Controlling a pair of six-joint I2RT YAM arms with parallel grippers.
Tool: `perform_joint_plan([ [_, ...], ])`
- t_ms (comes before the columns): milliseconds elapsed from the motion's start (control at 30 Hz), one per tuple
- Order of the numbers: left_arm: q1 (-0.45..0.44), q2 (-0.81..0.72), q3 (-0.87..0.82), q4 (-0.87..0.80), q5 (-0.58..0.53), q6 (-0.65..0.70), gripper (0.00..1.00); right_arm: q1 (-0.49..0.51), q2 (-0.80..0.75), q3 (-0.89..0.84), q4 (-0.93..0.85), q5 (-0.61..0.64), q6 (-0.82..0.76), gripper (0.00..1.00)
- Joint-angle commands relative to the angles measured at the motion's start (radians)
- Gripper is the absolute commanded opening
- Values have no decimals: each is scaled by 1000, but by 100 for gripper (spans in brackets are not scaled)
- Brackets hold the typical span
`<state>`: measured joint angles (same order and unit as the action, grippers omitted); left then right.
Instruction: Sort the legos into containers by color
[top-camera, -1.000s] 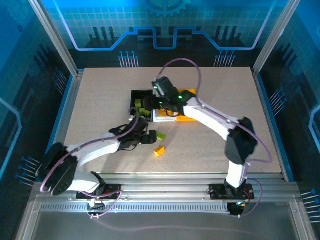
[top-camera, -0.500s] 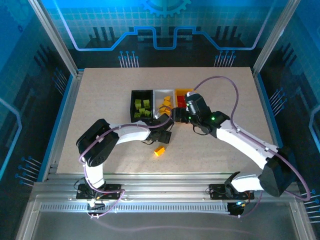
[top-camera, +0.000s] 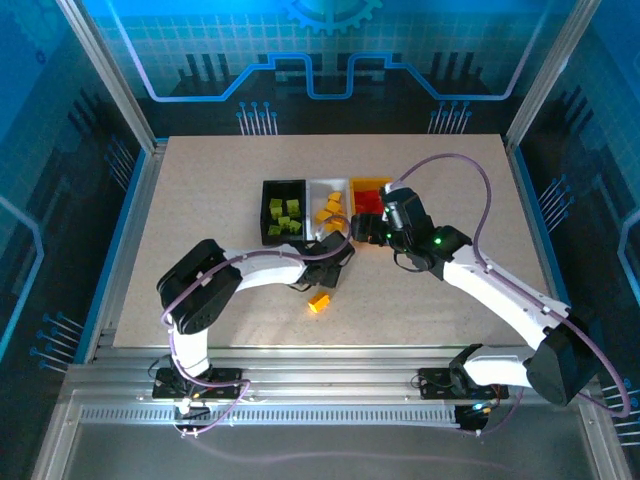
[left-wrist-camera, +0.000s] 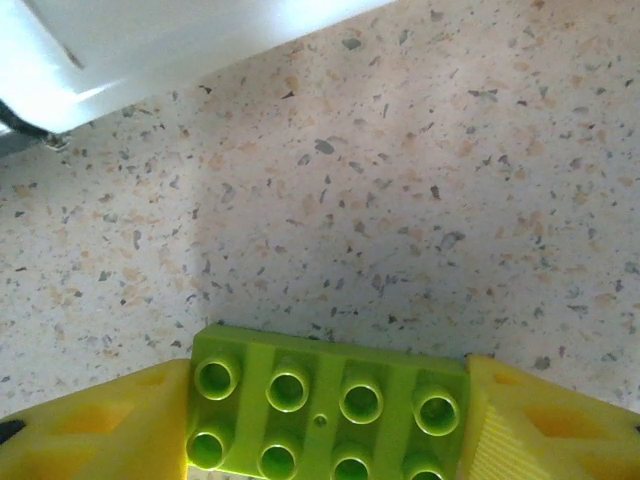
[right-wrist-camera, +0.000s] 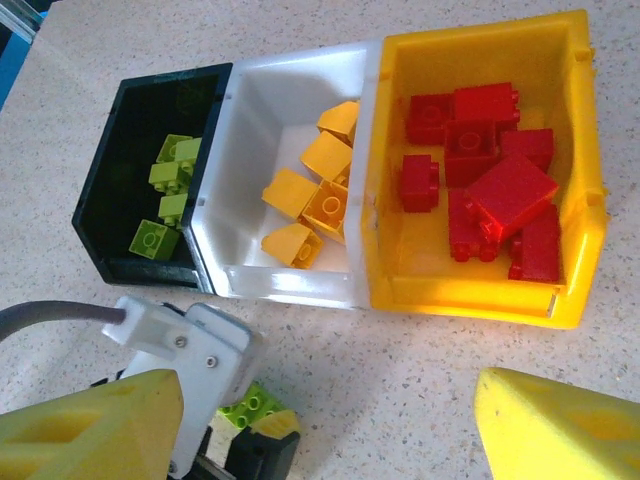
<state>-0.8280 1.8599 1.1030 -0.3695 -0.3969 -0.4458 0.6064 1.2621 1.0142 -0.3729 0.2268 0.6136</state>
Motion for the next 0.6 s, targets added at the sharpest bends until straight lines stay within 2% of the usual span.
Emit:
perform_joint_plan([
  [0,-4,-99,-40,-3,-7,-23,59,-16,-19,-9,14,0,17,78],
  [167,10,-253,-38,21,-9,-43,59,-19,-29,-26,7,6,20,78],
  [233,47,-316,-45,27,-11,-51,59,-19,-38,-40,1,-7,20,78],
  [333,160,-374,-48,35,4,-63,60,-12,-35,-61,-23,-35,20,78],
  [467,326,-322,-3,59,55,-72,61,28,-15,-96,-44,-54,9,78],
  [567,387,-227,58,81,85,-76,61,65,-1,-124,-38,-64,7,78],
])
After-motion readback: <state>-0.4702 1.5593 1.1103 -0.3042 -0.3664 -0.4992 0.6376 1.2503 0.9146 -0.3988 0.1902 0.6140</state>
